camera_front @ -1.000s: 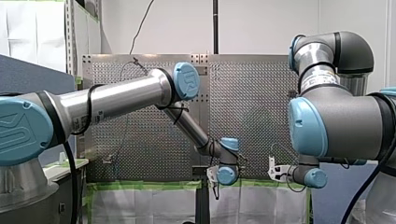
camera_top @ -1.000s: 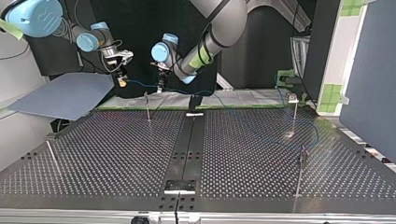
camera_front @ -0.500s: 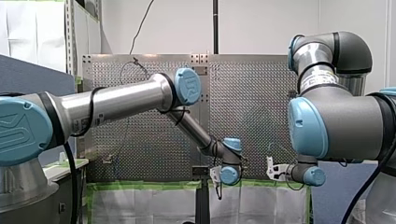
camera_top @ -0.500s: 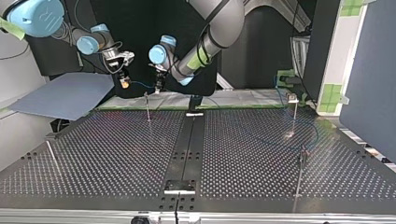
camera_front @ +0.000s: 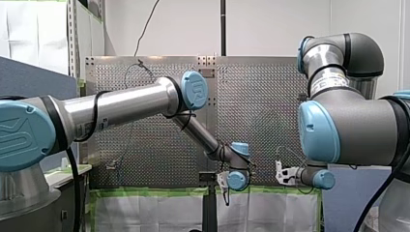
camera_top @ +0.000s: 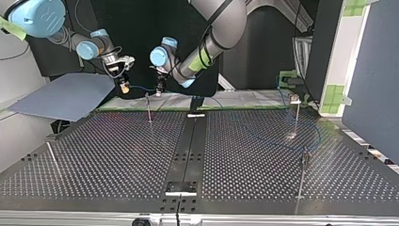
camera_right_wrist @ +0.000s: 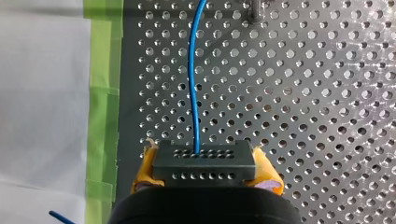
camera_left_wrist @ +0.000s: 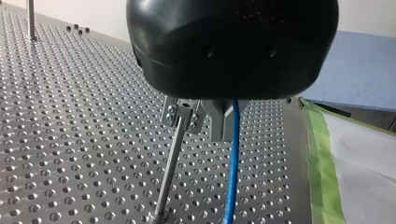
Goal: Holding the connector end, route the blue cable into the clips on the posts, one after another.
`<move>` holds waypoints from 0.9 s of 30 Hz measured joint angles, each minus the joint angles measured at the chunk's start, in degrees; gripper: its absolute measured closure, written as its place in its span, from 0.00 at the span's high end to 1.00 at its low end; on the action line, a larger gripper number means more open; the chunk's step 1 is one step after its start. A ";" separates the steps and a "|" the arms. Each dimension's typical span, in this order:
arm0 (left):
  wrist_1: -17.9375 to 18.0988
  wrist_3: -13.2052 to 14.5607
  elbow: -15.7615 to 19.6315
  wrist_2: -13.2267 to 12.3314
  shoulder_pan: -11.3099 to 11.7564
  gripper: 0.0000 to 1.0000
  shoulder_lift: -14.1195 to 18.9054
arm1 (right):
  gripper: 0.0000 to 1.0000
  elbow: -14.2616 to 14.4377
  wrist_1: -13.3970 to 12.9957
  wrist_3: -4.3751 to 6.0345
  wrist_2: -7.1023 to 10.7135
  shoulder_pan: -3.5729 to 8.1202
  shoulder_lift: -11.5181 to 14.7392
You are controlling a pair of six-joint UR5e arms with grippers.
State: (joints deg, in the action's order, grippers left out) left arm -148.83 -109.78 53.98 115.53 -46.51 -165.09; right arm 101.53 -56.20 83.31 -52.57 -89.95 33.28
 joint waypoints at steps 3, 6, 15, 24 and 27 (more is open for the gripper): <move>-0.14 -0.04 -0.25 0.00 0.10 0.00 0.00 | 0.00 -0.53 0.56 -0.28 0.00 -0.06 0.00; -0.31 -0.05 -0.53 0.00 0.21 0.00 0.00 | 0.00 -0.86 0.96 -0.58 0.02 -0.17 0.00; -0.59 -0.17 -1.52 -0.51 0.50 0.00 0.00 | 0.00 -2.61 2.95 -1.53 0.09 -0.72 0.00; -1.91 -0.33 -2.81 -1.45 1.80 0.00 -0.09 | 0.00 -4.21 4.38 -1.61 -0.03 -0.81 0.00; -2.20 -0.37 -2.83 -1.99 2.16 0.00 -0.36 | 0.00 -4.55 4.70 -1.53 -0.10 -0.83 0.00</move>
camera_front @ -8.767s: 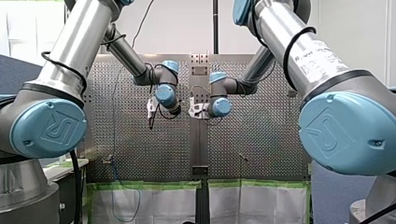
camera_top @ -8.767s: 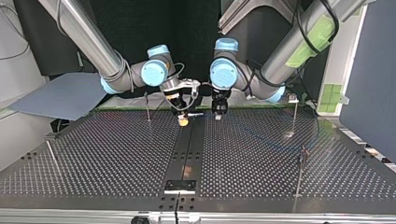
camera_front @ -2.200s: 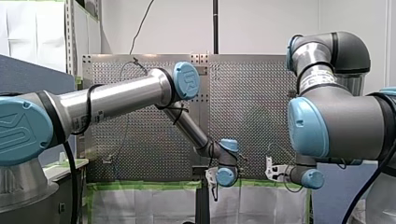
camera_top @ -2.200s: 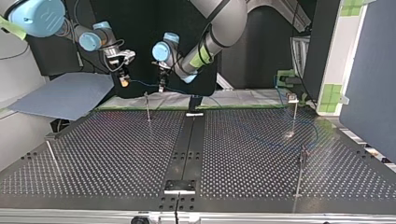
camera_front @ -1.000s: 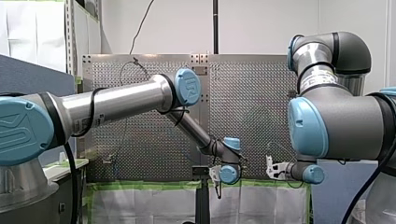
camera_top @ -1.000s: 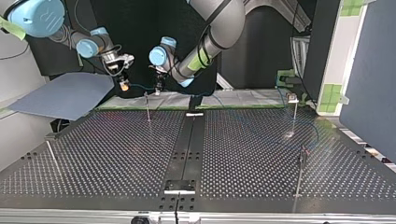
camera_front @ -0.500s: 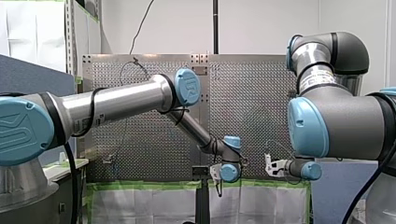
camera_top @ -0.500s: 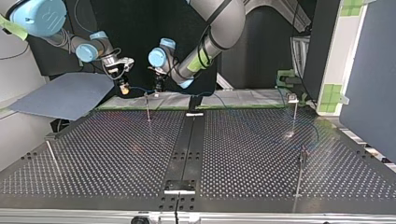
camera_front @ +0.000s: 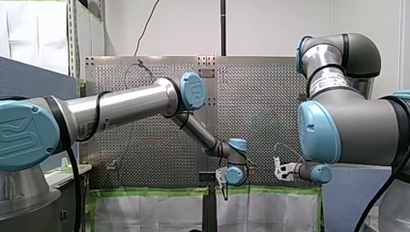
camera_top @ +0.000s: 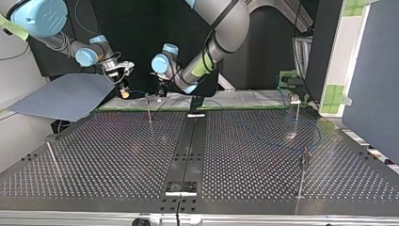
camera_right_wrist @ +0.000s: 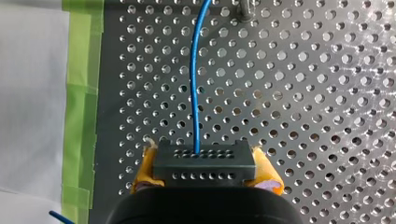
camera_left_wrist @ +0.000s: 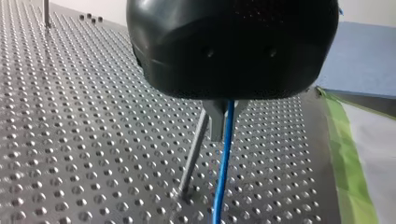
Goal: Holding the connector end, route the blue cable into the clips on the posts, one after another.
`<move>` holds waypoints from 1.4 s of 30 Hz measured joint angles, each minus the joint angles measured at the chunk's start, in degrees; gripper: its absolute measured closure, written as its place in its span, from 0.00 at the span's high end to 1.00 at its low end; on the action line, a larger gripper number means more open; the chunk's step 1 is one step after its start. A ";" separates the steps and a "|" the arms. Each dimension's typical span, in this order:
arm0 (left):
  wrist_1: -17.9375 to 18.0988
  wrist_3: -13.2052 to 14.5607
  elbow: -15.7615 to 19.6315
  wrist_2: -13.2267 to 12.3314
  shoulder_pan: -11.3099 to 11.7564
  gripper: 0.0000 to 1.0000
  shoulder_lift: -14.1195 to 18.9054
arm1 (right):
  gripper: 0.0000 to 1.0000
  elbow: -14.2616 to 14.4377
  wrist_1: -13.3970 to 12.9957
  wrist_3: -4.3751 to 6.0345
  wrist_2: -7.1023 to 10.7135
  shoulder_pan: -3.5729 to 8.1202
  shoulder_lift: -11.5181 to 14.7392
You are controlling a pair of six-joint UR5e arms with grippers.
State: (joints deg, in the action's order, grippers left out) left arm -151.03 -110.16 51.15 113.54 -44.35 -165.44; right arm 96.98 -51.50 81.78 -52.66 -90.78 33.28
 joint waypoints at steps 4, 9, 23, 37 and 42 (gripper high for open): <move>-0.10 -0.04 -0.04 -0.88 0.24 0.00 -0.31 | 0.00 -0.34 0.18 0.36 -0.02 0.01 0.00; -0.02 -0.21 -0.24 -2.20 0.53 0.00 -0.46 | 0.00 -0.76 0.20 1.12 0.06 0.04 0.00; -0.64 -1.79 -2.22 -4.91 1.62 0.00 -2.30 | 0.00 -2.46 0.42 2.33 -0.49 0.09 0.00; -2.15 -1.96 -6.41 -5.54 2.69 0.00 -2.64 | 0.00 -3.52 -0.11 4.04 -0.76 0.34 0.00; -2.61 -1.98 -6.77 -6.03 3.58 0.00 -2.63 | 0.00 -4.21 -0.32 4.92 -1.30 0.41 0.00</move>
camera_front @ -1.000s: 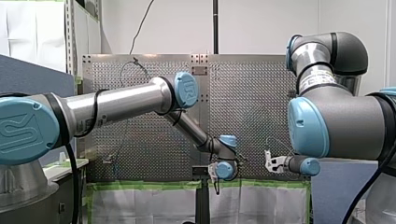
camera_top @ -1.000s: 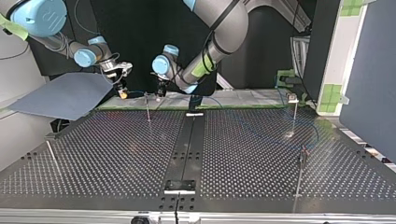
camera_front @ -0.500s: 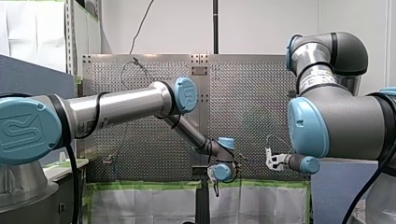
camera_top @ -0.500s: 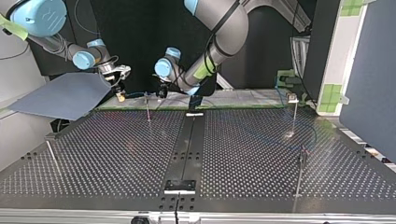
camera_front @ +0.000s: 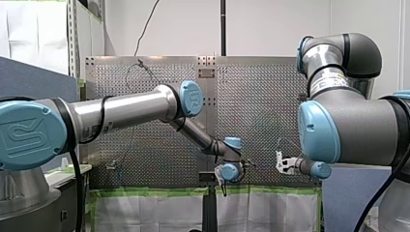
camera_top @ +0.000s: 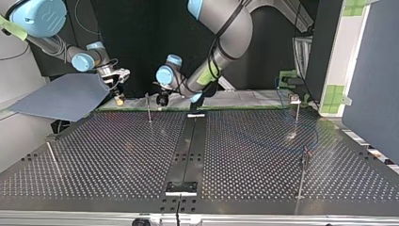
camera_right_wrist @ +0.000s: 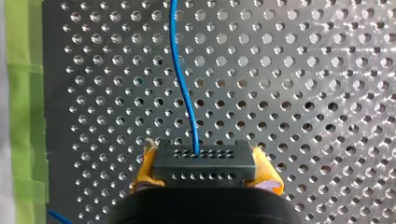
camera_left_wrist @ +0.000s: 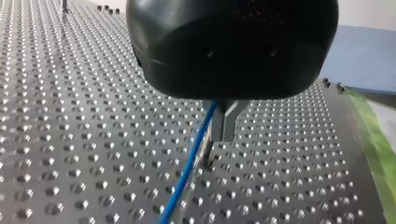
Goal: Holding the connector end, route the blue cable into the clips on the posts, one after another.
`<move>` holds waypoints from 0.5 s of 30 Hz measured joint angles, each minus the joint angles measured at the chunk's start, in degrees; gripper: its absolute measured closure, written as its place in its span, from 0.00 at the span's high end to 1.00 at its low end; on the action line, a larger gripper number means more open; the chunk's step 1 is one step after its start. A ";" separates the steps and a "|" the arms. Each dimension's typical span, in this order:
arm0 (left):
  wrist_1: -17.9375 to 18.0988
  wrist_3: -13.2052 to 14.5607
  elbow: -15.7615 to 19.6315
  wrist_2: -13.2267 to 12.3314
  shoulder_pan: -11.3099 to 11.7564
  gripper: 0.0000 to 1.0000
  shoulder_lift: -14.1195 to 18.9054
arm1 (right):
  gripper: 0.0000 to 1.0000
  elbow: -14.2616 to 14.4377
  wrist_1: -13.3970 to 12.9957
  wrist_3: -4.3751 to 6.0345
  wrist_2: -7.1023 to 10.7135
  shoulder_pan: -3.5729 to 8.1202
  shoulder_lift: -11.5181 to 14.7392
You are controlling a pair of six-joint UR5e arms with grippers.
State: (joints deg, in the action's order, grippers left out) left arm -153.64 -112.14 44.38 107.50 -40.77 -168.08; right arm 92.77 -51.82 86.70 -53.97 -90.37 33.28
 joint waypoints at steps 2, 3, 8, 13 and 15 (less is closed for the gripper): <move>-0.29 0.00 -0.10 -0.10 0.30 0.00 0.00 | 0.00 -0.32 -0.01 0.28 -0.12 -0.05 0.00; -0.45 0.00 -0.14 -0.15 0.48 0.00 0.00 | 0.00 -0.52 0.02 0.42 -0.17 -0.07 0.00; -0.69 0.00 -0.21 -0.40 0.98 0.00 0.00 | 0.00 -1.18 0.20 0.65 -0.19 -0.17 0.00; -0.72 0.00 -0.21 -0.79 1.38 0.00 0.00 | 0.00 -1.86 0.26 0.67 -0.26 -0.23 0.00; -0.71 0.02 -0.22 -0.98 1.47 0.00 0.01 | 0.00 -2.26 0.28 0.68 -0.34 -0.27 0.00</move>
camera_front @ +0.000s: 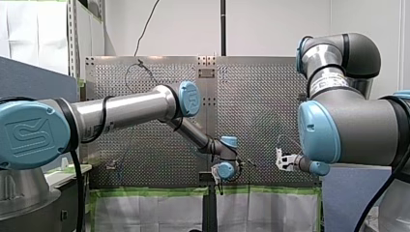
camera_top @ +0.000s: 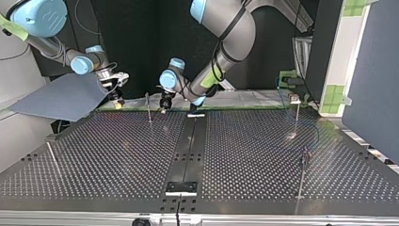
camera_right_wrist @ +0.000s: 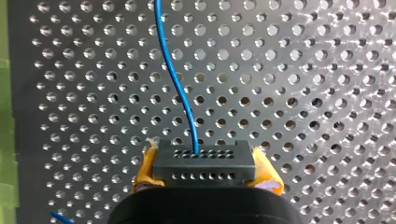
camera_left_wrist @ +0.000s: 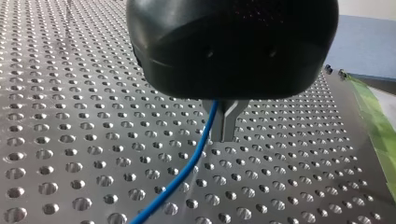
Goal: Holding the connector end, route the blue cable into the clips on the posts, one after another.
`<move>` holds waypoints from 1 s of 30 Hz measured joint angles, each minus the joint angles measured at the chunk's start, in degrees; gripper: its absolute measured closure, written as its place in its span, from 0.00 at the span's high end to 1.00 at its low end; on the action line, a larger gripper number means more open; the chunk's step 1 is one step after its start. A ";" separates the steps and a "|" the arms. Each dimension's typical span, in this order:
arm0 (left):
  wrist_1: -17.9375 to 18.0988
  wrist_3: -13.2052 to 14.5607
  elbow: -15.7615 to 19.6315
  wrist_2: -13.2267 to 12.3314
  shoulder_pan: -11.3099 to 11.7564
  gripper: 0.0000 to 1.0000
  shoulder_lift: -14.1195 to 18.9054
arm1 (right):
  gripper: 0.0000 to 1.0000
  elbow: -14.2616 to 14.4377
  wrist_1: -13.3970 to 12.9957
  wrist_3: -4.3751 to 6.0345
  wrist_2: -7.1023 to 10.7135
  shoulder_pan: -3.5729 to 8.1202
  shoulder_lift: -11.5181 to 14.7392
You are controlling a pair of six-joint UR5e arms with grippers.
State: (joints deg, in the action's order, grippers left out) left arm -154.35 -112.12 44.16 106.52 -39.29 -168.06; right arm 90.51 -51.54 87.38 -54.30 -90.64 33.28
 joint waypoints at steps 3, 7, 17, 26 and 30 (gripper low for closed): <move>0.00 0.04 0.00 -0.15 0.05 0.00 0.01 | 0.00 -0.86 0.10 0.00 -0.19 -0.07 0.00; 0.01 0.00 0.00 -0.09 0.12 0.00 0.06 | 0.00 -2.11 0.33 0.33 -0.63 -0.14 0.00; 0.01 0.30 -0.01 1.62 0.10 0.36 0.83 | 0.00 -2.98 0.14 1.28 -0.71 -0.19 -0.01; -0.66 1.10 -0.01 1.79 -0.65 0.71 1.06 | 0.00 -3.01 0.36 1.27 -0.42 -0.18 -0.07; -1.90 1.91 0.01 3.04 -0.89 1.00 1.08 | 0.00 -3.01 0.54 1.30 -0.34 -0.18 -0.09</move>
State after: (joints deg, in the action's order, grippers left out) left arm -156.26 -110.21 44.17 109.56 -40.18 -166.99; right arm 87.50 -51.00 88.68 -54.65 -90.83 33.19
